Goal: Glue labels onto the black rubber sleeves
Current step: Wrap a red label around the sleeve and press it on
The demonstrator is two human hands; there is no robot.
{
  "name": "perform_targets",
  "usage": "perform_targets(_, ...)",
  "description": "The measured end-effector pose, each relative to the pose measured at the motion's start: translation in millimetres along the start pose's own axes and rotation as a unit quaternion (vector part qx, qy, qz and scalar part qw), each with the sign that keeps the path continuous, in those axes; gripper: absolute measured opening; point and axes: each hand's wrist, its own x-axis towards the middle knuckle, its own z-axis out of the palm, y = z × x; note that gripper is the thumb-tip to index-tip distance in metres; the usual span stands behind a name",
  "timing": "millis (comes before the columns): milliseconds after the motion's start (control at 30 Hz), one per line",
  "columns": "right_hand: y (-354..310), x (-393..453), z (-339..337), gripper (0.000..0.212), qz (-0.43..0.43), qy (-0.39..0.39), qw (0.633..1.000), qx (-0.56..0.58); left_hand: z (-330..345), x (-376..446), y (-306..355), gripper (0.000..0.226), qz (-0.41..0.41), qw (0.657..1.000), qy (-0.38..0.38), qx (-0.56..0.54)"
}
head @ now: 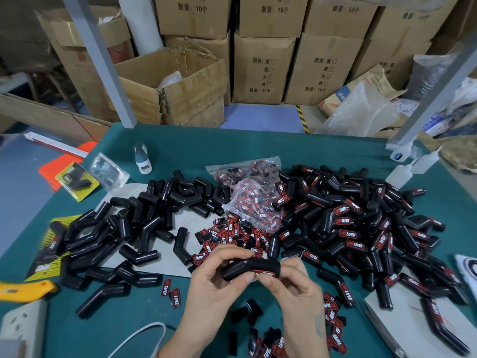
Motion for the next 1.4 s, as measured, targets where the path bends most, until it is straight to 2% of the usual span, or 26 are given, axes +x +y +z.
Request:
perform_targets(167, -2, 0, -1, 0.041, -0.007, -0.005, 1.0, -0.004, -4, 2, -2, 0.023, 0.026, 0.999, -0.032, 0.029)
perform_targets(300, -5, -1, 0, 0.033, -0.003, -0.014, 1.0, 0.011, -5, 2, 1, 0.025, 0.009, 0.998, -0.063, 0.017)
perform_targets(500, -12, -1, -1, 0.042, 0.023, -0.064, 0.997, 0.023, -6, 3, -1, 0.021, 0.011, 0.999, -0.035, 0.027)
perform_targets(667, -11, 1, -2, 0.039, 0.025, -0.049, 0.998, 0.029, -6, 3, 1, 0.026, 0.024, 0.997, -0.048, 0.063)
perform_targets(767, -11, 1, -2, 0.047, 0.034, -0.051, 0.997, 0.048, -7, 3, 1, 0.029, 0.03, 0.996, -0.047, 0.066)
perform_targets(900, -11, 1, -1, 0.053, 0.06, -0.063, 0.993, 0.074, -6, 2, -1, 0.02, 0.068, 0.993, -0.037, 0.087)
perform_targets(1033, -11, 0, -1, 0.055, 0.078, -0.081, 0.99, 0.085, -7, 2, -3, 0.011, 0.155, 0.972, -0.06, 0.169)
perform_targets(1100, -11, 0, -1, 0.056, 0.079, -0.085, 0.99, 0.083, -9, 2, -4, 0.006, 0.16, 0.968, -0.068, 0.18)
perform_targets(1233, -9, 0, -2, 0.057, 0.082, -0.092, 0.988, 0.09, -13, 3, -7, 0.019, 0.154, 0.969, -0.085, 0.171)
perform_targets(1400, -9, 0, -3, 0.057, 0.087, -0.089, 0.988, 0.091, -13, 5, -7, 0.016, 0.17, 0.971, -0.086, 0.143)
